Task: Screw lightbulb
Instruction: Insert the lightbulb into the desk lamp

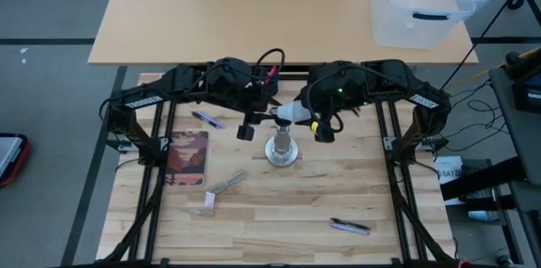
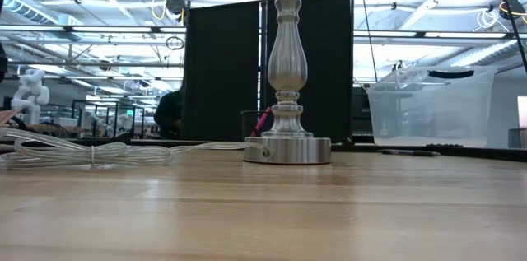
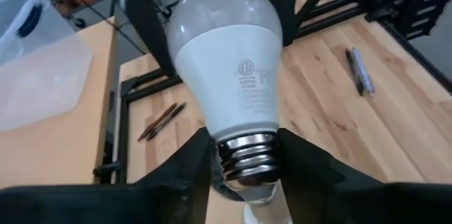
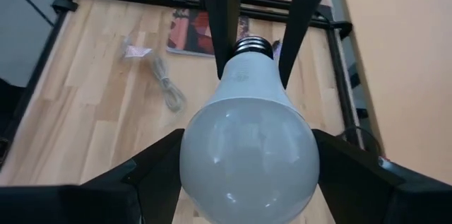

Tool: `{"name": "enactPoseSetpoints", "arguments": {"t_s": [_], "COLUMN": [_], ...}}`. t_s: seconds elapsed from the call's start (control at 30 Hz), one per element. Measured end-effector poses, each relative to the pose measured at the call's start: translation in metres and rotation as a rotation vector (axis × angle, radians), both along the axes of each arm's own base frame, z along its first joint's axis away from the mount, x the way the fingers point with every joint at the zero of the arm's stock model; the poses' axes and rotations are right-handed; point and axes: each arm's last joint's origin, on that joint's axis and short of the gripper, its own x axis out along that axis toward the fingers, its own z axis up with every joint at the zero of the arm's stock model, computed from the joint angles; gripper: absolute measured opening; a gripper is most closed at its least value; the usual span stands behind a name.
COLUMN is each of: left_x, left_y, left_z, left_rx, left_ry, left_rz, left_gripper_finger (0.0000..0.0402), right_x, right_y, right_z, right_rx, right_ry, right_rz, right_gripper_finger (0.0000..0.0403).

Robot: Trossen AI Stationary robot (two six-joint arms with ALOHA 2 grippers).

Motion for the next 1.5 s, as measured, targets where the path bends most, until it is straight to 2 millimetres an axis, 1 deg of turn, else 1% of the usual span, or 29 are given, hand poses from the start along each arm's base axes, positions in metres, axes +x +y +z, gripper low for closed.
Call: {"name": "enactPoseSetpoints", "arguments": {"t_s": [0.33,0.57,0.63,0.73,0.9,1.3,1.5], "left_x": [0.0,0.0,0.001,0.001,0.001,0.001,0.001], "left_y": [0.0,-0.003,-0.002,-0.002,-0.002,-0.001,0.002], "left_z": [0.0,0.001,0.001,0.001,0.002,0.002,0.002], "left_rx": [0.026,0.031,0.034,0.038,0.041,0.038,0.02], "left_ry": [-0.001,-0.006,-0.01,-0.013,-0.025,-0.022,-0.017], "left_rz": [0.018,0.01,0.011,0.004,0.001,0.029,0.052], "left_gripper_finger": [0.0128,0.0127,0.0122,0.0105,0.0104,0.0104,0.0104], "right_x": [0.0,0.0,-0.001,-0.001,-0.003,-0.002,-0.002], "right_y": [0.006,0.012,0.014,0.018,0.022,0.021,0.02], "right_z": [0.0,0.0,0.0,0.001,0.003,0.004,0.004], "right_rx": [-0.015,-0.025,-0.03,-0.03,-0.056,-0.066,-0.105], "right_ry": [0.0,-0.001,-0.002,-0.009,-0.024,-0.032,-0.036], "right_rz": [0.005,-0.004,-0.001,0.017,0.001,-0.006,-0.015], "right_gripper_finger": [0.0274,0.0288,0.0292,0.0297,0.0298,0.0298,0.0299]}}
